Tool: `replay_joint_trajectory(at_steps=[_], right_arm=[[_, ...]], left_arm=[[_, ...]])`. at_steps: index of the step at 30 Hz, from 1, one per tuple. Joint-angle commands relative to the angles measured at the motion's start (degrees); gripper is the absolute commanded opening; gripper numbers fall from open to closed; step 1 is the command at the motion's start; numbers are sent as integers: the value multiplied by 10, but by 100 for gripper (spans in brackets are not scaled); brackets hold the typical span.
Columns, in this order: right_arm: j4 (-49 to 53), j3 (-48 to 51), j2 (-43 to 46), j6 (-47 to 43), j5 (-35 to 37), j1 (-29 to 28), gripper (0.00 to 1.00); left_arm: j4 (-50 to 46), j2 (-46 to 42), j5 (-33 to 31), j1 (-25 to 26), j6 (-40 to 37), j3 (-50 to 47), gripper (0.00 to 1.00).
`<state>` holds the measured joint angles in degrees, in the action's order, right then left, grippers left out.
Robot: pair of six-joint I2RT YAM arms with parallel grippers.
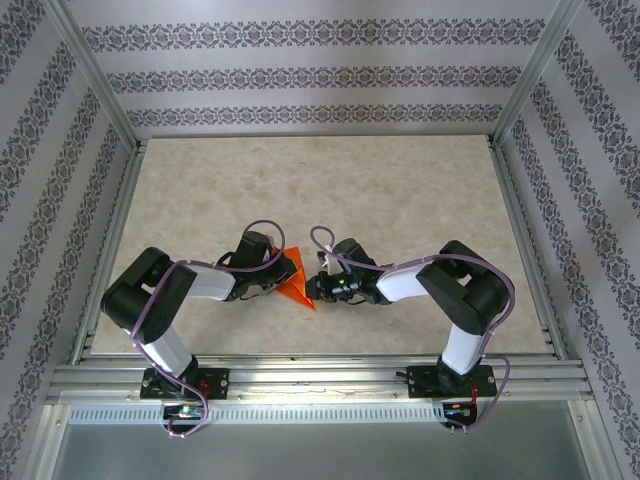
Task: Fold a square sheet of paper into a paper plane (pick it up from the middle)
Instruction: Fourth fold the wing at the center of the table.
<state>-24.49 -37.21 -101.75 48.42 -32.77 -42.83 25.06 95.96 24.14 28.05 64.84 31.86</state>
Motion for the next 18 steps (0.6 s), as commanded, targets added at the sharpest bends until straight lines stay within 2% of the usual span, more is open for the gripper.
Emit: replay_joint_trajectory(at_steps=[1,10,18], right_arm=[[18,15,-3,15,-25,6,10],[27,39,-16,13,-14,6,8],[47,41,17,11,-21,6,12]], left_arm=[[-14,15,4,-4,-14,-4,5],[-11,12,2,-4,-12,-8,5],[-11,13,3,-4,-12,-10,5]])
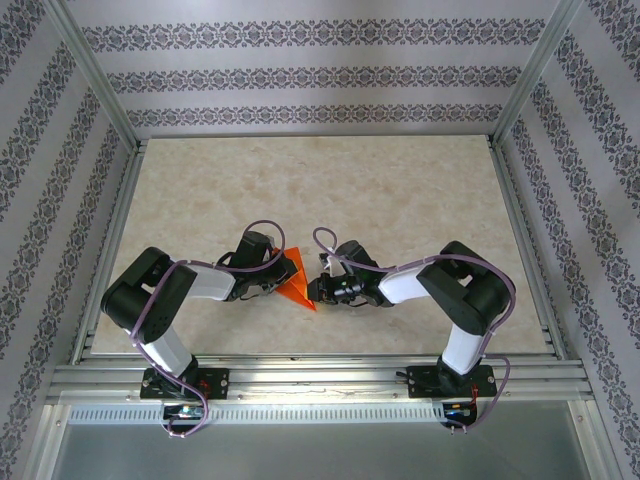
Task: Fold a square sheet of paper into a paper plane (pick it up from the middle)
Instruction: Fourth fold the wing at the center of the table.
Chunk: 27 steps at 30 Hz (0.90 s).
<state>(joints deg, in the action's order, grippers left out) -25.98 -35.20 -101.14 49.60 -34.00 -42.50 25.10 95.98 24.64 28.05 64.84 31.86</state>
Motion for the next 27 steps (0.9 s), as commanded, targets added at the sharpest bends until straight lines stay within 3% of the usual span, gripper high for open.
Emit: replay_joint_trajectory(at_steps=[1,5,11,18,23,27], right_arm=[[66,21,16,-3,-9,2,12],[75,26,22,-5,-15,2,12],[95,30,15,-16,-12,1,4],[106,35,31,-15,-14,0,8],[170,23,56,-46,1,-2,11],[188,21,49,-60,-2,-2,8]], left_arm=[[-11,14,-2,-4,-12,-9,5],[-8,13,-1,-4,-10,-10,5],[-8,11,-3,-4,-9,-11,5],[-7,10,-3,-4,-9,-12,5],[-6,11,-3,-4,-8,-12,5],[-4,12,-2,-4,-7,-11,5]])
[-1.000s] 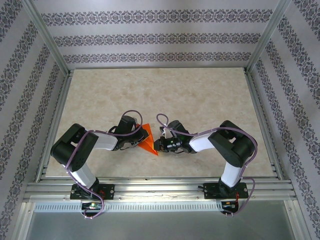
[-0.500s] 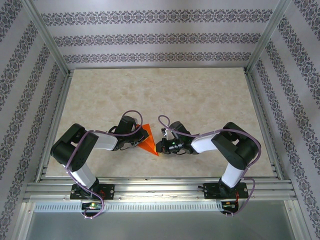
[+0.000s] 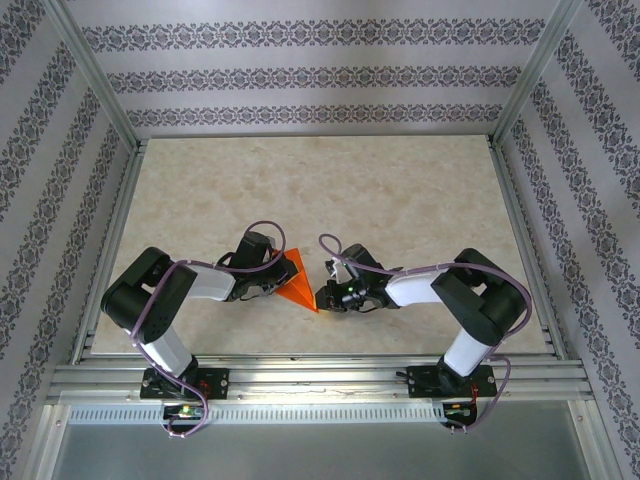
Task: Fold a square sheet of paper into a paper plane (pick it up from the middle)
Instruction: Fourth fold the wing at the center of the table.
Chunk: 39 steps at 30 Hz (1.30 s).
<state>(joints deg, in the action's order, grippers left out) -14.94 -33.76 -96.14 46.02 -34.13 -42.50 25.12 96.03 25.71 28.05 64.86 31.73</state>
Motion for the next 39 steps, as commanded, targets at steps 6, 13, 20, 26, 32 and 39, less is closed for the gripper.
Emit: replay_joint_trajectory(at_steps=[6,13,20,26,32,39], right_arm=[[90,3,-3,-25,13,-4,6],[99,-17,22,-39,6,-4,16],[120,-44,6,-62,11,-7,21],[125,-55,22,-69,23,-8,25],[120,-63,53,-78,32,-8,26],[124,-89,17,-85,19,-14,25]], left_arm=[[-4,11,-12,-4,-6,-11,5],[-1,12,-12,-4,-5,-11,5],[1,12,-12,-4,-4,-12,4],[1,11,-11,-4,-4,-13,4],[2,13,-11,-4,-4,-12,4],[5,14,-10,-4,-3,-11,4]])
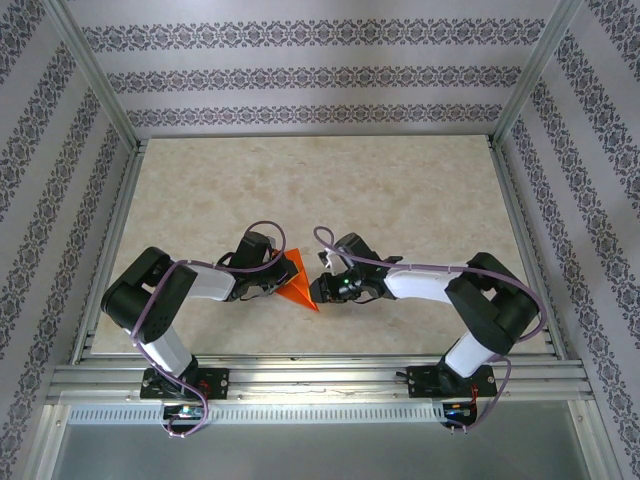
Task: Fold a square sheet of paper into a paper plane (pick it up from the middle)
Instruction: Fourth fold the wing at the center of the table.
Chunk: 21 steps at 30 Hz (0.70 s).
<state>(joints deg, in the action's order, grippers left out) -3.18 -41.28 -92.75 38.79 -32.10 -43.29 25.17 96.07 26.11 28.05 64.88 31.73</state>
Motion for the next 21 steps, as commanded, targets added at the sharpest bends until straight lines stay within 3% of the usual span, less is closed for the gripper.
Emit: replay_joint_trajectory(at_steps=[1,14,21], right_arm=[[8,-17,-23,-15,0,-7,26],[41,-29,-62,-37,34,-26,21],[62,-24,-7,-48,64,-26,24]], left_arm=[[4,13,-14,-4,-3,-11,4],[6,14,-12,-4,-2,-11,4],[7,14,-11,-5,-2,-13,4]])
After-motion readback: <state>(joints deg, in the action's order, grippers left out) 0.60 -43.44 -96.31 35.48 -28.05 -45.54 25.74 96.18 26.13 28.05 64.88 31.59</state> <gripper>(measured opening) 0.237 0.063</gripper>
